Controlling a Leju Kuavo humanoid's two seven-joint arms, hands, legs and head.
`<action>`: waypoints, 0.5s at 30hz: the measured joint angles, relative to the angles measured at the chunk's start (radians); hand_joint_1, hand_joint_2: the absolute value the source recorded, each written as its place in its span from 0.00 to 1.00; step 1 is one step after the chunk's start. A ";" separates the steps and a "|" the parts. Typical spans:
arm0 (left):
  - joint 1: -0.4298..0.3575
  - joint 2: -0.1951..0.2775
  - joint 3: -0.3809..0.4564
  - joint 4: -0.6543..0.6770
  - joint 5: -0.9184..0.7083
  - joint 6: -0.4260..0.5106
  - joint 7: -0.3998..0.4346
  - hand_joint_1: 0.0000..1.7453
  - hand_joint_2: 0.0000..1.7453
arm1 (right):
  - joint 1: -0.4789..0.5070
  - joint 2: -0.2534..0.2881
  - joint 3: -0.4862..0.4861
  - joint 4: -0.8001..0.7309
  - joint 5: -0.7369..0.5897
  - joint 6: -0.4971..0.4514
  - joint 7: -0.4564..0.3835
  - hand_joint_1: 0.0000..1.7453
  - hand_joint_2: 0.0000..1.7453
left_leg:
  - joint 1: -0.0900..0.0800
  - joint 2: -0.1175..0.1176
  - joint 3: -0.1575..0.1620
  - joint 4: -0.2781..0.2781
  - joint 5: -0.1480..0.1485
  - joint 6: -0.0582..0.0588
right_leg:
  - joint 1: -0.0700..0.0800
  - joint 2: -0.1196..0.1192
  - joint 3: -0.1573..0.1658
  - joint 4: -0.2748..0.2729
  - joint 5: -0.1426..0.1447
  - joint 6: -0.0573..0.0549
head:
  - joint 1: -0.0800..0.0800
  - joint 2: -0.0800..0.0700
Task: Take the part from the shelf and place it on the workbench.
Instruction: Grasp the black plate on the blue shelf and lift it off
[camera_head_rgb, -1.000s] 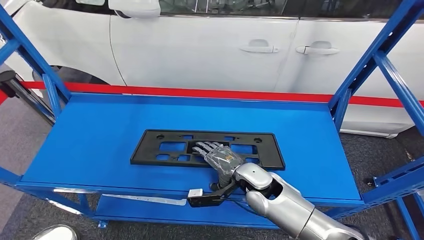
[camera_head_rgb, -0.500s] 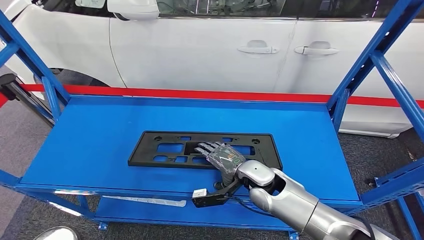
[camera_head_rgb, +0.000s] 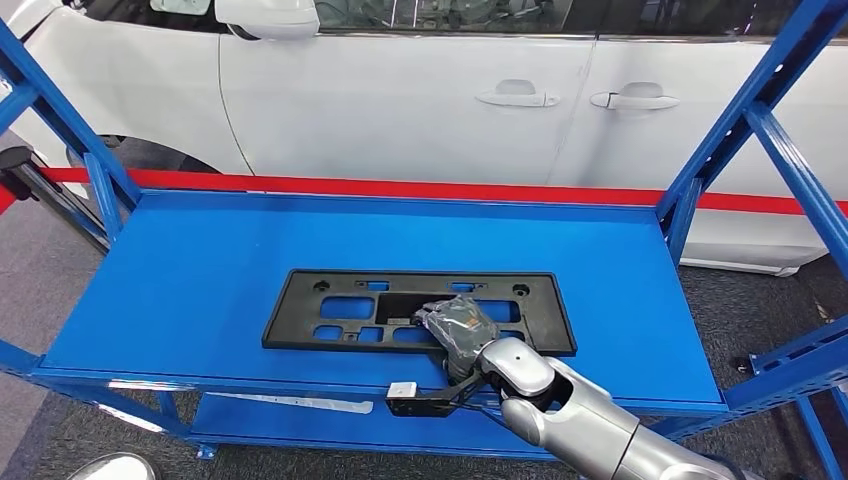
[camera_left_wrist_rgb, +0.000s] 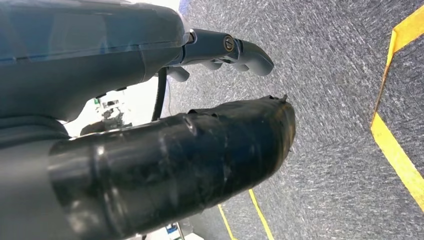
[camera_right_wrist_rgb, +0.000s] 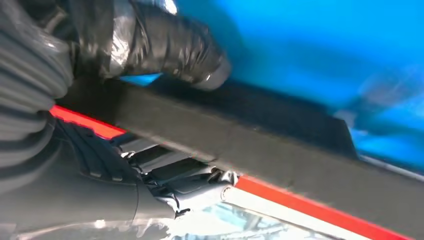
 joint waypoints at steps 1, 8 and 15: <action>0.000 0.000 0.000 0.000 -0.001 0.000 -0.001 0.00 0.00 | 0.003 0.000 -0.004 -0.003 0.004 -0.003 0.001 0.89 1.00 | 0.000 0.000 0.000 0.000 0.000 0.000 | 0.000 0.000 0.000 0.000 0.000 0.000 | 0.000 0.000; 0.000 0.000 0.000 0.000 -0.004 0.000 -0.002 0.00 0.00 | 0.011 0.002 -0.023 -0.016 0.017 -0.010 0.007 0.90 1.00 | 0.000 0.000 0.000 0.000 0.000 0.000 | 0.000 0.000 0.000 0.000 0.000 0.000 | 0.000 0.000; 0.000 0.000 0.018 0.000 0.024 -0.039 -0.025 0.00 1.00 | 0.027 0.002 -0.046 -0.032 0.035 -0.013 -0.004 1.00 1.00 | 0.000 0.000 0.000 0.000 0.000 0.000 | 0.000 0.000 0.000 0.000 0.000 0.000 | 0.000 0.000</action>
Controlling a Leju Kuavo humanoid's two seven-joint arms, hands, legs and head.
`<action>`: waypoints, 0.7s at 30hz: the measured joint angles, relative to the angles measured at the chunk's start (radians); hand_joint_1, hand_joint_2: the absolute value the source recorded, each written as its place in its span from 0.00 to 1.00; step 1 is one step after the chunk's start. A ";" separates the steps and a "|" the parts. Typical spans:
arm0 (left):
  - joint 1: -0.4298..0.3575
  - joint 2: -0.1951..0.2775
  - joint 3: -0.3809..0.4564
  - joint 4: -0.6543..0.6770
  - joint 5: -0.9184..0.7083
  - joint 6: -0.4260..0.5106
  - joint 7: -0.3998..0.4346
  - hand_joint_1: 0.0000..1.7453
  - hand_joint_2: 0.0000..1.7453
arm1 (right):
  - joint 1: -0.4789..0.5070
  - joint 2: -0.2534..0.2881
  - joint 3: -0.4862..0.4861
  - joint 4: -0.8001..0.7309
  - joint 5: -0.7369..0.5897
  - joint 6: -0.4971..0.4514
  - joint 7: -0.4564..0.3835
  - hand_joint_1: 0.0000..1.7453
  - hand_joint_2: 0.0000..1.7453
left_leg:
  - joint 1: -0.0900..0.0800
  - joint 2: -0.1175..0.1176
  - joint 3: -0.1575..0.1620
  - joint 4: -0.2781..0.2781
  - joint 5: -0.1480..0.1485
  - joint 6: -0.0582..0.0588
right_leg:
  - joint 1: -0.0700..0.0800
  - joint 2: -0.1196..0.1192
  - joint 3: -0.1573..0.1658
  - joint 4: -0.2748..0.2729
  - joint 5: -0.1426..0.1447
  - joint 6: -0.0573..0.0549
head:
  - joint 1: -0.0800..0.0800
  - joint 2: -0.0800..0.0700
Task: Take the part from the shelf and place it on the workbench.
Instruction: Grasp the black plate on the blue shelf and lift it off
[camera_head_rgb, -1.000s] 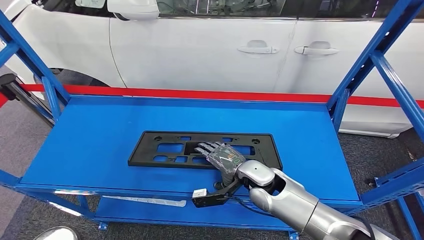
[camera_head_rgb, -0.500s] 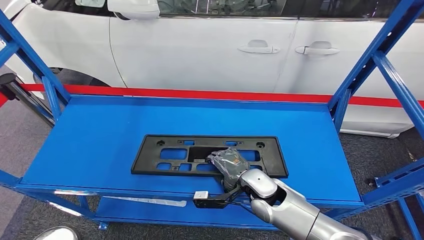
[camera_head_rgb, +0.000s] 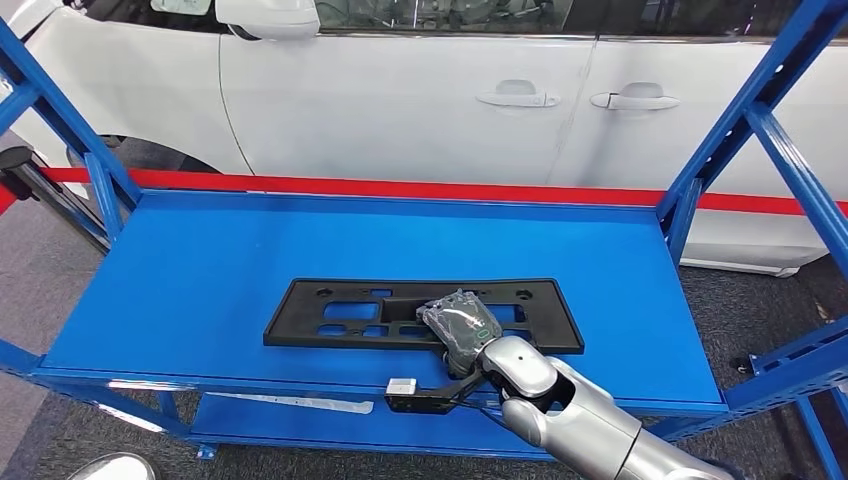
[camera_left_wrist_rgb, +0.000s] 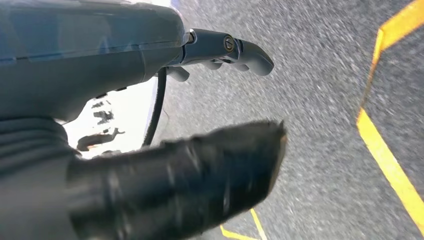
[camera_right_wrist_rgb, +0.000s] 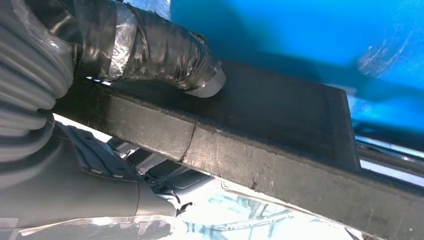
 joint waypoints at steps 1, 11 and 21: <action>0.000 0.000 0.003 0.000 0.000 -0.004 -0.003 0.00 1.00 | 0.004 0.000 -0.004 -0.005 0.002 -0.002 -0.004 1.00 1.00 | 0.000 0.000 0.000 0.000 0.000 0.000 | 0.000 0.000 0.000 0.000 0.000 0.000 | 0.000 0.000; 0.006 0.000 0.015 0.000 -0.013 0.038 -0.019 0.00 1.00 | 0.031 -0.031 -0.039 -0.088 -0.066 -0.001 -0.082 1.00 1.00 | 0.000 0.002 0.000 0.000 -0.001 0.000 | 0.000 0.002 0.000 0.000 0.000 0.000 | 0.000 0.000; 0.006 0.000 0.015 0.000 -0.039 0.040 0.028 0.00 1.00 | 0.052 -0.050 -0.046 -0.205 -0.066 -0.047 -0.104 1.00 1.00 | -0.002 0.003 -0.002 0.004 -0.004 0.004 | -0.003 0.002 -0.001 -0.001 0.001 0.001 | 0.000 0.000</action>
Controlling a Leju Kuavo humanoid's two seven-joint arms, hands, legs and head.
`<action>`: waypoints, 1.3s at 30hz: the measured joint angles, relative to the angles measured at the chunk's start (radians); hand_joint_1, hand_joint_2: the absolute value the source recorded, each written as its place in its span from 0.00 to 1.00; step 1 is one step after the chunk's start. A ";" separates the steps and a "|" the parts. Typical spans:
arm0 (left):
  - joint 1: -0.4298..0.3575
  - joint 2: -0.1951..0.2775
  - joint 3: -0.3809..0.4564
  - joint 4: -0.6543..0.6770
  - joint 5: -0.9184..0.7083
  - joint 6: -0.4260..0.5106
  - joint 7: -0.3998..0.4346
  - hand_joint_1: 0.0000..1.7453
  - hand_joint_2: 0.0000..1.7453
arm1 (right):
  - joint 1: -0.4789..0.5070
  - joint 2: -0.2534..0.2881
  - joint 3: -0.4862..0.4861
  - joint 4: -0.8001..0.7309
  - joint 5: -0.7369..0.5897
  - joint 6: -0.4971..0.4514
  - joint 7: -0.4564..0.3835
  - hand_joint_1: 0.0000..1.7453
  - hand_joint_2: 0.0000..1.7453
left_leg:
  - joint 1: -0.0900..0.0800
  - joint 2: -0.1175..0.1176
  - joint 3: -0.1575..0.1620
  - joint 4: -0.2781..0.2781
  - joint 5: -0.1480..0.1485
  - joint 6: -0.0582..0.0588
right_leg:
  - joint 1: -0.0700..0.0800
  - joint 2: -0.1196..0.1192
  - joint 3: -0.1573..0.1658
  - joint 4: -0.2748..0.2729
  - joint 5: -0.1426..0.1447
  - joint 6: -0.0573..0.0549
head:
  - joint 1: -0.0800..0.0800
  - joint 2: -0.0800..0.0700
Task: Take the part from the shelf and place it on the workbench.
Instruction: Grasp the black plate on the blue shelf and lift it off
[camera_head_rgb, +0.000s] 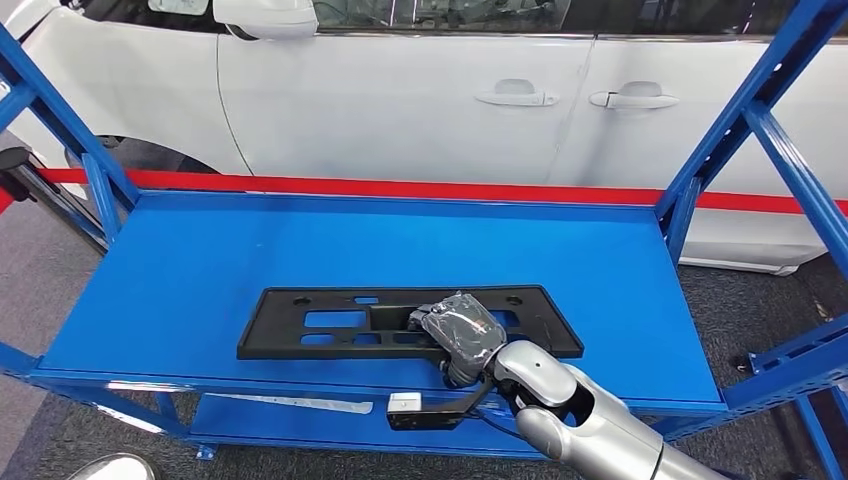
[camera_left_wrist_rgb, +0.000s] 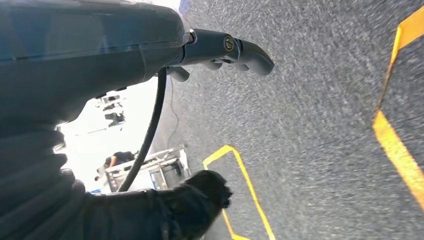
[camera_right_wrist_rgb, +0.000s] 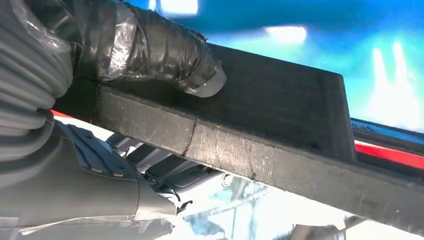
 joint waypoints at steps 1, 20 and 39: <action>0.000 0.000 0.000 0.000 -0.002 0.000 0.002 0.00 1.00 | 0.006 0.002 -0.002 -0.016 0.004 -0.013 0.000 1.00 1.00 | -0.001 0.000 0.000 0.001 0.000 0.001 | -0.001 0.000 0.000 0.000 0.000 0.000 | 0.000 0.000; -0.003 -0.004 -0.001 0.000 -0.019 0.002 0.010 0.00 1.00 | 0.062 0.017 -0.020 -0.152 0.069 -0.106 -0.007 1.00 1.00 | 0.020 0.006 -0.033 0.010 0.030 -0.004 | -0.032 -0.005 -0.052 0.141 -0.065 0.048 | 0.001 0.000; -0.013 -0.006 -0.002 0.001 -0.035 0.001 0.011 0.00 1.00 | 0.065 0.026 -0.007 -0.203 0.209 -0.172 0.012 1.00 1.00 | 0.001 0.010 -0.007 -0.003 0.018 0.027 | -0.002 -0.009 -0.113 0.072 0.000 0.024 | 0.002 0.000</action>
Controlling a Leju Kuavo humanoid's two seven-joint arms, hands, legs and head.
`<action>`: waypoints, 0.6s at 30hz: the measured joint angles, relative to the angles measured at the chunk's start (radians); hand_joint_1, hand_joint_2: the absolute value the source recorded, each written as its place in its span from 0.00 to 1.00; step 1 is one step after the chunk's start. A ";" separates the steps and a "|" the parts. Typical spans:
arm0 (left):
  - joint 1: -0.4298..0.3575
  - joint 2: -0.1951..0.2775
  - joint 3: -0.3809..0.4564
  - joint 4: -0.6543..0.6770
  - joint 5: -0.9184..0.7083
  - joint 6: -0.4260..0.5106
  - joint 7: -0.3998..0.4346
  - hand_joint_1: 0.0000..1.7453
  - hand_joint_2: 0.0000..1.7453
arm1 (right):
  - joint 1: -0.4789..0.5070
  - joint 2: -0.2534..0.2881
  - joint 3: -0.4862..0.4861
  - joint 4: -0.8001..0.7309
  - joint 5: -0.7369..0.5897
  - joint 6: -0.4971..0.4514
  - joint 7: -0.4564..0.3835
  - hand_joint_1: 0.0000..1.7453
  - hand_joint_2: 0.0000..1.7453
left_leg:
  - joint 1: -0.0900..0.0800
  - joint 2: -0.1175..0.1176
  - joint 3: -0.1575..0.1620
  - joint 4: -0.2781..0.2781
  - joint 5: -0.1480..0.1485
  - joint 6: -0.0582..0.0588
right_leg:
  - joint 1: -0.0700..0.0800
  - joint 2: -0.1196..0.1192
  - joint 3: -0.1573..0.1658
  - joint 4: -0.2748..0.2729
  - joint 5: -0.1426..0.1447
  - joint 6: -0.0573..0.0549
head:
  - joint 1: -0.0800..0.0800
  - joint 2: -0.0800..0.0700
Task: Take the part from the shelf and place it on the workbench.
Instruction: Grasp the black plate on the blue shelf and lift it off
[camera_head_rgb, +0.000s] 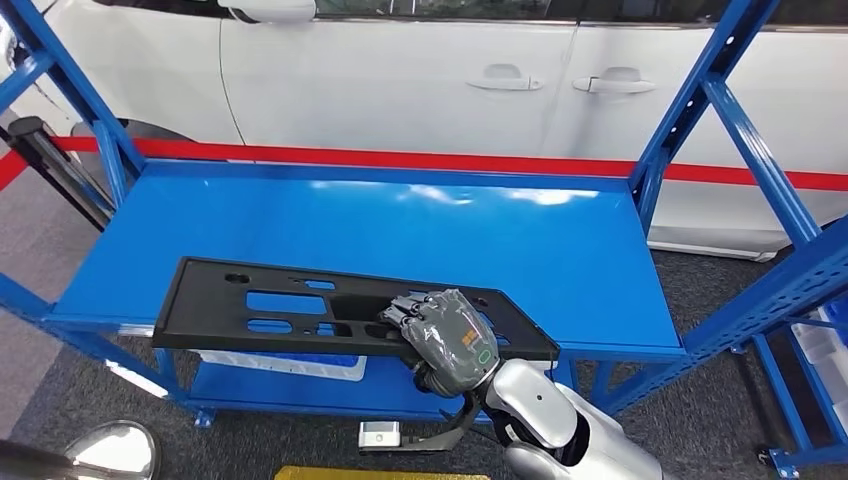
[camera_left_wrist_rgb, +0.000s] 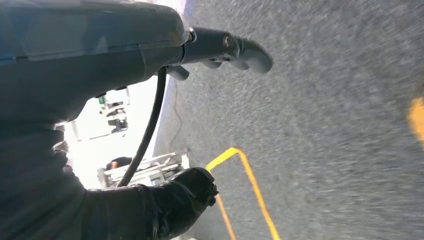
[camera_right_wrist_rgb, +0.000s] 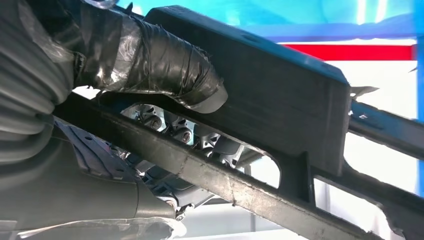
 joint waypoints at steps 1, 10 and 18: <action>-0.001 0.000 0.000 0.000 -0.001 0.000 0.000 0.00 1.00 | -0.001 0.000 0.004 -0.001 0.003 -0.003 0.001 1.00 1.00 | 0.000 0.001 -0.014 0.000 0.012 0.004 | -0.004 0.001 -0.011 0.050 -0.054 0.005 | 0.000 0.000; 0.001 -0.002 0.000 0.000 -0.009 0.000 0.000 0.00 1.00 | -0.002 -0.001 0.036 -0.026 0.016 -0.040 0.010 1.00 1.00 | -0.001 0.001 -0.127 0.039 0.081 -0.018 | -0.011 0.001 0.190 -0.053 -0.082 0.006 | 0.000 0.000; 0.002 0.000 -0.001 0.000 -0.015 0.000 0.002 0.00 1.00 | -0.003 0.008 0.049 -0.030 0.010 -0.043 0.020 1.00 1.00 | 0.005 -0.006 -0.198 0.251 -0.089 -0.055 | -0.013 -0.006 0.123 -0.078 -0.009 -0.046 | 0.000 0.000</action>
